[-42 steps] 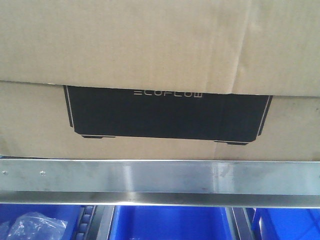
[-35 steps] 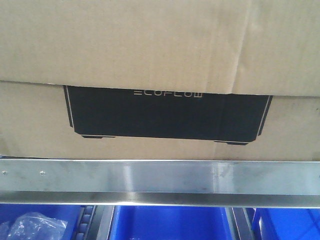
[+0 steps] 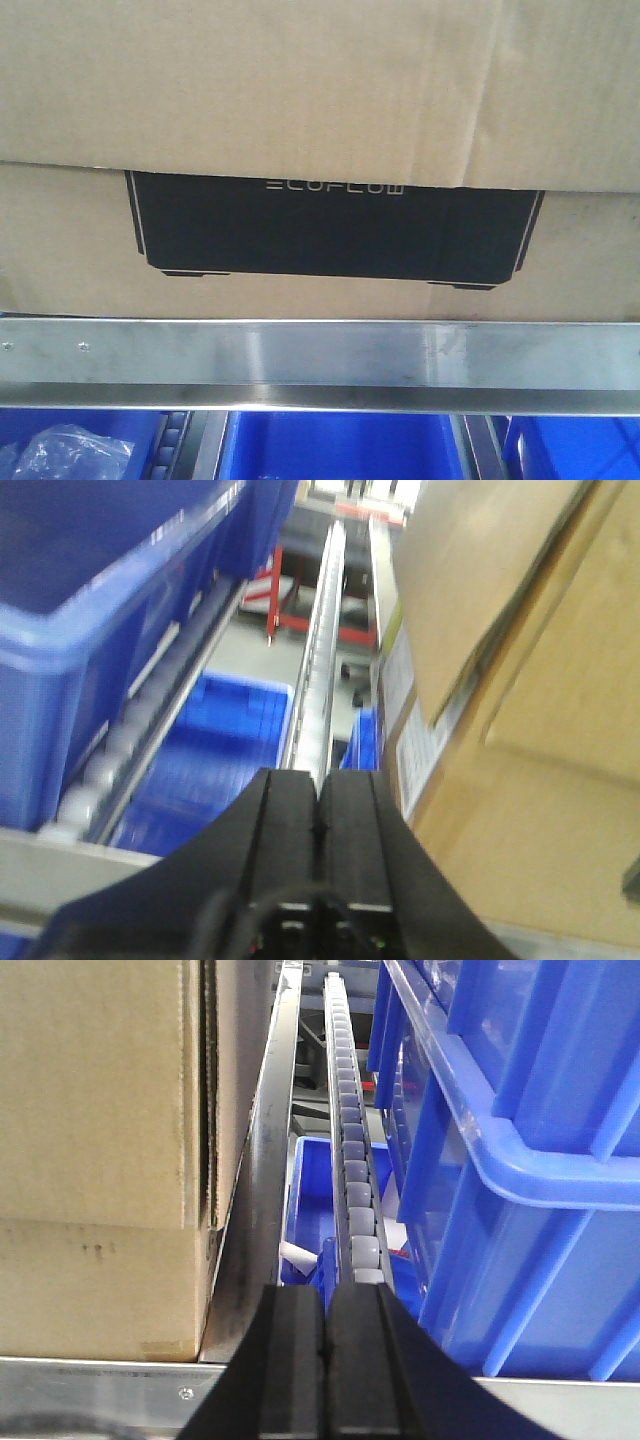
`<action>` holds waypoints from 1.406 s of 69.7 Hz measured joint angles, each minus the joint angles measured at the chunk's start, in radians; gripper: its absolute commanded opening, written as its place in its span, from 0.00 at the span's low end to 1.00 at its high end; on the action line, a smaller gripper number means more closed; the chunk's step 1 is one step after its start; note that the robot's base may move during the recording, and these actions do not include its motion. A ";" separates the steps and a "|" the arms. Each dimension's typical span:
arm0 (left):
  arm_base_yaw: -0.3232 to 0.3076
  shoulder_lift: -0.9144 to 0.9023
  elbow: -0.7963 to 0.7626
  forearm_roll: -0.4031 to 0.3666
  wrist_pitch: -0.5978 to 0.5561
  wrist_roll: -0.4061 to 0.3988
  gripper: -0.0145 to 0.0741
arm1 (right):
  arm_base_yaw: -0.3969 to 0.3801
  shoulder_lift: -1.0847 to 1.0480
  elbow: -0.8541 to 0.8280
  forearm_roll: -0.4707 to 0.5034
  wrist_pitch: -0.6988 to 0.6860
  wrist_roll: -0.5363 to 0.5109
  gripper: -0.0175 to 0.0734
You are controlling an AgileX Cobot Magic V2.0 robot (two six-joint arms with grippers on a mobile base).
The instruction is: Grab box from left shelf to table start
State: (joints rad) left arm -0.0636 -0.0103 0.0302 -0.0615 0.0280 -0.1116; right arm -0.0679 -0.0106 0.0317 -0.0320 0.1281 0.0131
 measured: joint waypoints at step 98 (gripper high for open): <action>-0.124 1.163 -1.446 -0.157 0.954 0.183 0.62 | 0.000 0.000 0.000 0.062 -0.055 0.000 0.27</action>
State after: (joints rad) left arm -0.1879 1.1528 -1.4159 -0.2185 0.9820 0.0714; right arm -0.0679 -0.0106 0.0317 0.0300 0.0726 0.0131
